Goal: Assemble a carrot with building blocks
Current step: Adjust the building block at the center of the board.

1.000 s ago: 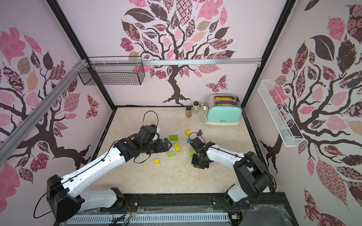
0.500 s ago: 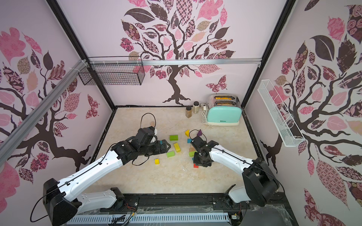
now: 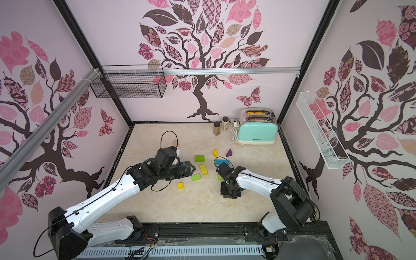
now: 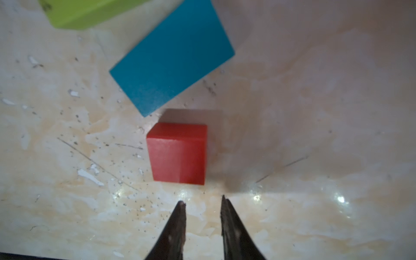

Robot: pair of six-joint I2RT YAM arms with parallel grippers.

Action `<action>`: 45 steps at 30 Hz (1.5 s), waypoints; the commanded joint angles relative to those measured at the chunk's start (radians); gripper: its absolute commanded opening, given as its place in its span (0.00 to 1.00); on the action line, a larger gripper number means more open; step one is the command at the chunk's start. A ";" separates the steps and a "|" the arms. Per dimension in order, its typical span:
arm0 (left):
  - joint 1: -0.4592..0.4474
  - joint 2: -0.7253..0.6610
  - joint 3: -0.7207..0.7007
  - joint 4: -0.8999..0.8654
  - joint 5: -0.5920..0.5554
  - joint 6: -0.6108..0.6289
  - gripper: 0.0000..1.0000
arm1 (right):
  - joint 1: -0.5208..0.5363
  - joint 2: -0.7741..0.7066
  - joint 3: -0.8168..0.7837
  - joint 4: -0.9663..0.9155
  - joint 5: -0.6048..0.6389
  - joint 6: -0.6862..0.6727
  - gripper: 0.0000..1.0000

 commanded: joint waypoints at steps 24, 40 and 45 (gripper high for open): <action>0.016 0.002 0.007 -0.003 -0.016 0.021 0.98 | -0.014 0.159 0.098 0.094 0.150 -0.087 0.31; 0.029 0.044 0.020 0.016 0.009 0.024 0.98 | -0.068 0.200 0.112 0.128 0.107 -0.276 0.31; 0.032 0.056 0.030 0.019 0.012 0.027 0.98 | -0.070 0.215 0.129 0.122 0.122 -0.292 0.32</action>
